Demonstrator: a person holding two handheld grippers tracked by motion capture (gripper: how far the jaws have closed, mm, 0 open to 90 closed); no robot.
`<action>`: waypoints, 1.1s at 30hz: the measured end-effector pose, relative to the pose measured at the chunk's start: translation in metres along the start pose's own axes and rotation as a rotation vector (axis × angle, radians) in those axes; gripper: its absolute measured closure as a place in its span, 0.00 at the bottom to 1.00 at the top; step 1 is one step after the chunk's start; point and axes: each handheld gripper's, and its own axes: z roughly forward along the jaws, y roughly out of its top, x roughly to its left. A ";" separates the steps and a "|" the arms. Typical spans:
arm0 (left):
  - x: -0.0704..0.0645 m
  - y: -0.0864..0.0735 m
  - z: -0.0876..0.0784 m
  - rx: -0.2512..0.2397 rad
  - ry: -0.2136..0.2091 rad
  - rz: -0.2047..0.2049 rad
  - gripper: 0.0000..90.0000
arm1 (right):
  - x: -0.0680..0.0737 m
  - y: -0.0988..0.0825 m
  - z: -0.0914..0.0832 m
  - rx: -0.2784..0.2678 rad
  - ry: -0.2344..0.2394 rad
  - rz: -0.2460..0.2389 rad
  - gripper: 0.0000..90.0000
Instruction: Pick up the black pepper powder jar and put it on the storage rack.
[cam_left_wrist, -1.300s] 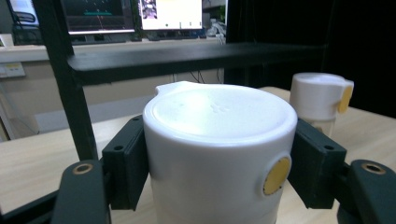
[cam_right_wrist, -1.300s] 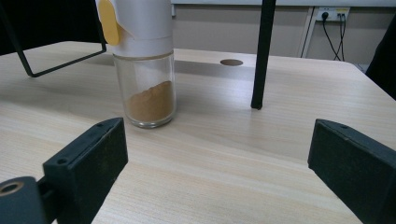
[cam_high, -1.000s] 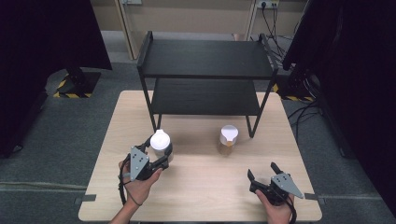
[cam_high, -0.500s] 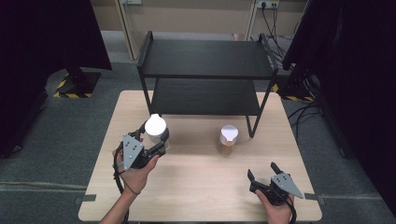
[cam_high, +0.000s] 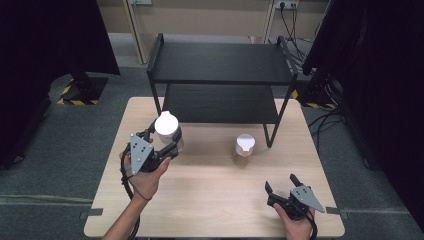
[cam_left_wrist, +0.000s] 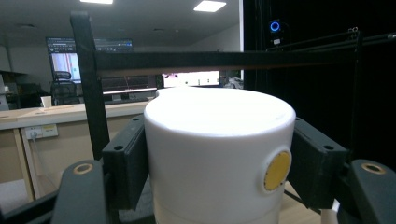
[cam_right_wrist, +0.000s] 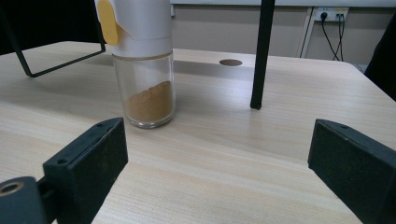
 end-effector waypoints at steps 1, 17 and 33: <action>0.000 0.002 0.001 -0.004 0.002 0.000 0.35 | 0.000 0.000 0.000 0.000 0.000 0.000 0.06; 0.003 0.028 0.018 -0.063 0.033 0.007 0.35 | 0.000 0.000 0.000 0.001 -0.001 -0.001 0.06; 0.002 0.054 0.039 -0.105 0.066 0.023 0.35 | 0.000 0.000 0.000 0.001 -0.001 -0.001 0.06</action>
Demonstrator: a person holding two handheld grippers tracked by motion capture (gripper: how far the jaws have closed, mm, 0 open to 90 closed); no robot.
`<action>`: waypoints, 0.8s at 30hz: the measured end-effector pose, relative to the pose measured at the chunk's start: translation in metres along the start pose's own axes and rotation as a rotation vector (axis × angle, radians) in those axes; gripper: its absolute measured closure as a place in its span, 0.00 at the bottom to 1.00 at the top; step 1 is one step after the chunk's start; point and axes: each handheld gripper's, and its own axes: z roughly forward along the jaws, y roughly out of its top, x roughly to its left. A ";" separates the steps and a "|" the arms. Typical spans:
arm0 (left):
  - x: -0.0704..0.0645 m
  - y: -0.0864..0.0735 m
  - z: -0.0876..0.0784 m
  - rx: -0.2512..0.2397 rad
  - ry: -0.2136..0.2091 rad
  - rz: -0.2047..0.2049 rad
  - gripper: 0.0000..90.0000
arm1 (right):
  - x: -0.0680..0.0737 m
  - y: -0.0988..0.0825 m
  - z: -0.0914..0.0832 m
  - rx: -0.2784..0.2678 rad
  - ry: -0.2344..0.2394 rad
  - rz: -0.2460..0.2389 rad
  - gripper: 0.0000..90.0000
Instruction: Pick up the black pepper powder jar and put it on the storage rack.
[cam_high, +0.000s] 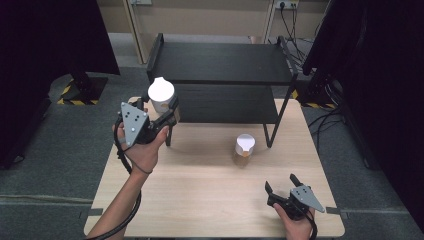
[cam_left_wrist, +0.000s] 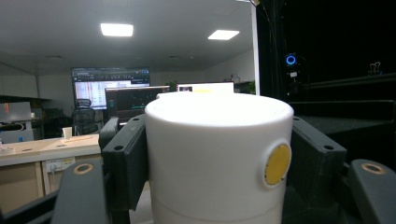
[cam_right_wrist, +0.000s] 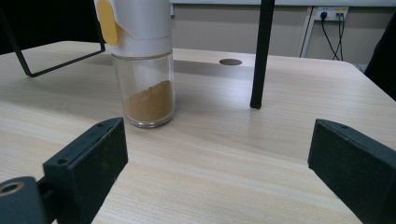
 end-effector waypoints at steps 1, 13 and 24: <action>0.000 0.002 0.001 -0.002 0.002 0.003 0.35 | 0.000 0.000 0.000 0.000 0.000 0.000 0.06; 0.000 0.019 0.016 -0.027 0.019 0.002 0.35 | 0.000 0.000 0.000 -0.001 -0.001 0.000 0.06; 0.000 0.041 0.034 -0.043 0.032 0.010 0.35 | 0.000 0.000 0.000 -0.001 0.000 -0.002 0.06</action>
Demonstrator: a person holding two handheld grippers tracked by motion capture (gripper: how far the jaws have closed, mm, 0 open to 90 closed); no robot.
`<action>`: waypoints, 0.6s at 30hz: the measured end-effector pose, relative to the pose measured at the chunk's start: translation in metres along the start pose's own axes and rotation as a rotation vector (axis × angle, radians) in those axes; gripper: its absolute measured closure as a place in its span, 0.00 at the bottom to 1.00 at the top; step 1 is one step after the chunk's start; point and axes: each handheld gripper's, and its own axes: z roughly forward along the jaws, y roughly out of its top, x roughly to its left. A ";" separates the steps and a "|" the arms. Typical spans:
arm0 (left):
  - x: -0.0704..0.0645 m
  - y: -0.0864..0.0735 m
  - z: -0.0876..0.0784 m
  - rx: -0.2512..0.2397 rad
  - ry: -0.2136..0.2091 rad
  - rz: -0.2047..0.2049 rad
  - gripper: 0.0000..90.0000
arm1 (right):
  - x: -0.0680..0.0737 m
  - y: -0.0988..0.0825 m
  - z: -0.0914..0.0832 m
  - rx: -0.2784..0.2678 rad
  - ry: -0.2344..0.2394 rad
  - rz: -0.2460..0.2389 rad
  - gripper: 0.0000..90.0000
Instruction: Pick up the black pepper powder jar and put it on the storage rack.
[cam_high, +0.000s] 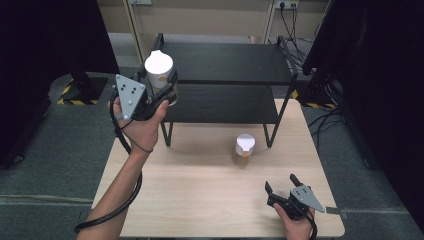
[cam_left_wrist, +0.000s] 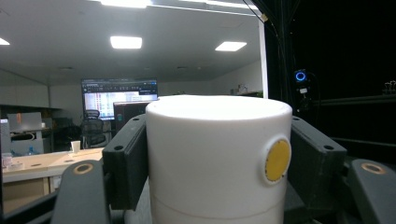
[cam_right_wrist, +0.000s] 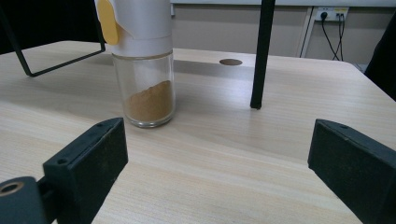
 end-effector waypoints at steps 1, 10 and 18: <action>0.000 0.002 0.002 -0.002 0.002 0.001 0.35 | 0.000 0.000 0.000 -0.001 0.000 0.000 0.06; 0.002 0.018 0.023 0.009 0.019 0.025 0.35 | 0.000 0.000 0.000 -0.002 0.001 0.005 0.06; 0.003 0.021 0.043 0.026 0.042 0.024 0.35 | -0.001 -0.001 0.000 -0.005 0.003 0.007 0.06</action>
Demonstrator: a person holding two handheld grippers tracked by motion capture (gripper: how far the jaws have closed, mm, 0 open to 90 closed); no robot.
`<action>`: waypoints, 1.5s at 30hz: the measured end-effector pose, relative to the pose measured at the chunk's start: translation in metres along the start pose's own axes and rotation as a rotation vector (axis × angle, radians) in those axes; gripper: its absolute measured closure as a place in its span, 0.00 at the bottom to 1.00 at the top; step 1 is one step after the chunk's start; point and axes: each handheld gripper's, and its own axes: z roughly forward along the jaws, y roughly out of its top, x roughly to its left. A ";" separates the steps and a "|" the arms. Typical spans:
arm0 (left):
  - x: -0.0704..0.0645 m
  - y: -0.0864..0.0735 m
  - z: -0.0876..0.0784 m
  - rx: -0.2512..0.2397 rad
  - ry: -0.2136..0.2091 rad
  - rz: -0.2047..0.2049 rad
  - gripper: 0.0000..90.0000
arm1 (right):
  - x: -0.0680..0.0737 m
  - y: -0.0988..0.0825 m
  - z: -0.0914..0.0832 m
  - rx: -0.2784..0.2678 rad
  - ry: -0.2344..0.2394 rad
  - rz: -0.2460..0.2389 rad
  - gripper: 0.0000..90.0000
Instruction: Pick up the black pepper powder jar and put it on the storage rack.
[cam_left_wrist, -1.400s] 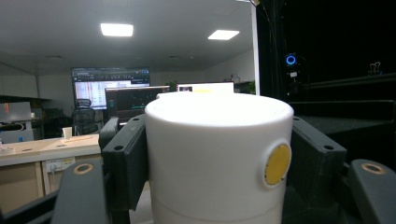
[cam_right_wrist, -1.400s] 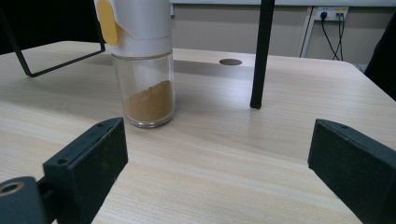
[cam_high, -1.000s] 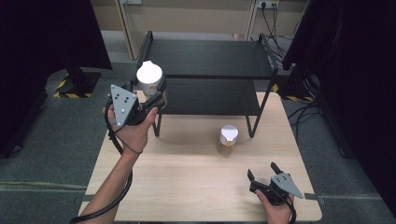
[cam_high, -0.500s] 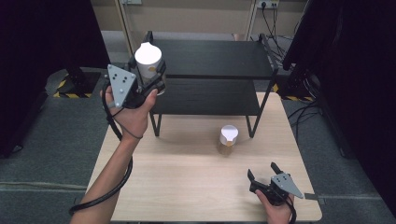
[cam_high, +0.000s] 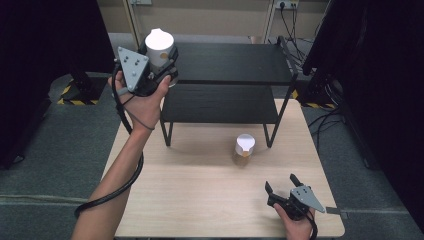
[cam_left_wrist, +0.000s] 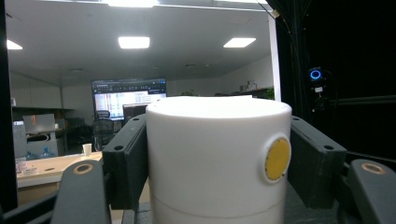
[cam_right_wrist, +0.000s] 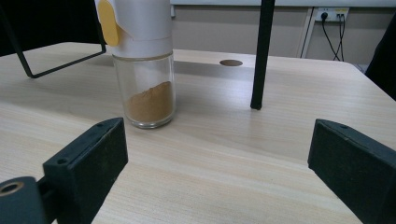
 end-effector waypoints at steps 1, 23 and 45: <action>0.000 0.001 0.002 0.002 0.003 -0.001 0.35 | 0.000 0.000 0.000 0.000 0.001 0.000 0.06; 0.005 -0.005 0.042 0.053 0.060 0.022 0.35 | 0.000 0.000 0.000 0.000 0.002 -0.007 0.06; 0.011 -0.003 0.048 0.092 0.056 -0.003 0.17 | 0.000 0.000 0.000 0.001 0.006 -0.011 0.06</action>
